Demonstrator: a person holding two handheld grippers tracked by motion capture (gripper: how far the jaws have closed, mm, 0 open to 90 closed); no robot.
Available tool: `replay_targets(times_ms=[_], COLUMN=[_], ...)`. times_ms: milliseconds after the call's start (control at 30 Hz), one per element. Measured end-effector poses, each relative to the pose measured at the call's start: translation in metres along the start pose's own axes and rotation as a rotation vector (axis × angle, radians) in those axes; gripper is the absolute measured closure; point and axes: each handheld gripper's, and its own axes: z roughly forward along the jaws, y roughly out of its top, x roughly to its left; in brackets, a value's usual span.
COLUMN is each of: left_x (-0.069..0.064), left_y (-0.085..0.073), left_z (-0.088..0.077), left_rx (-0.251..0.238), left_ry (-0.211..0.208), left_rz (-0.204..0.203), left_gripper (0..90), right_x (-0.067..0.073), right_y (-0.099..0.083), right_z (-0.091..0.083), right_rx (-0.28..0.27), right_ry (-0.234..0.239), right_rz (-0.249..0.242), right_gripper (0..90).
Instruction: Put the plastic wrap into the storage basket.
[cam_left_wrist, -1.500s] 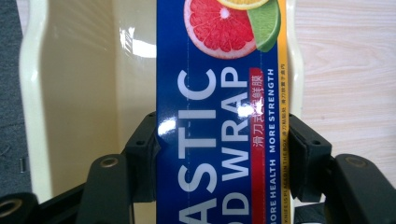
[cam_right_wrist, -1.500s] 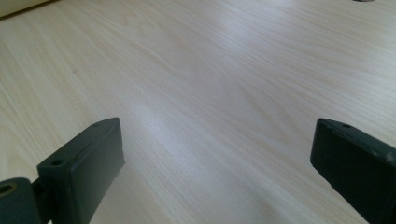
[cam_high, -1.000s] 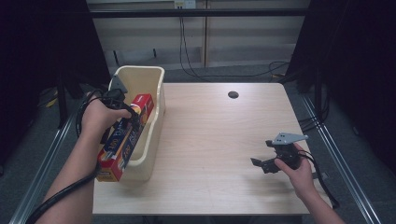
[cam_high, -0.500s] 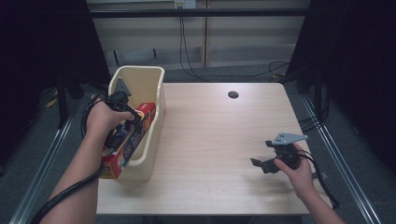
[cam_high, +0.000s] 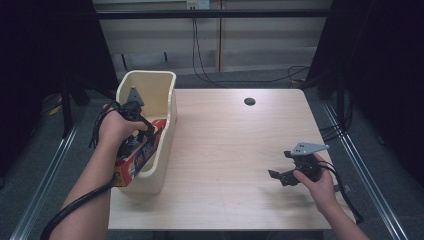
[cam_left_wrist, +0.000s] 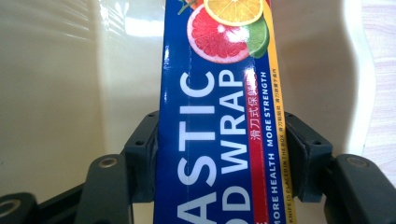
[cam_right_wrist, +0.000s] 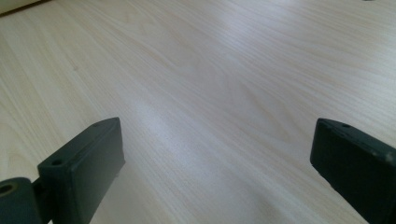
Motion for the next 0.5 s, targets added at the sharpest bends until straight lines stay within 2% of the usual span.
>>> replay_targets(times_ms=[133,200,367,500], left_x=[-0.0009,-0.0008,-0.0019,-0.0023], left_y=[0.0005,0.0011,0.0018,0.0023], left_z=[0.0019,0.0021,0.0049,0.0053], left_rx=[-0.004,0.01,0.008,0.017], left_ry=[0.005,0.003,0.021,0.019], left_rz=[-0.003,0.003,-0.018,-0.02], left_gripper=[39.8,39.7,39.6,39.3], right_x=[0.0003,0.0004,0.0004,0.0008], right_y=[0.0,-0.0001,-0.0002,-0.0002], right_z=[0.0004,0.0004,0.0008,0.0007], right_rx=[0.002,0.002,0.003,0.007], right_ry=[0.004,0.004,0.003,0.004], right_rz=[0.002,0.0,-0.004,-0.002], right_gripper=[2.7,2.7,2.7,2.9])
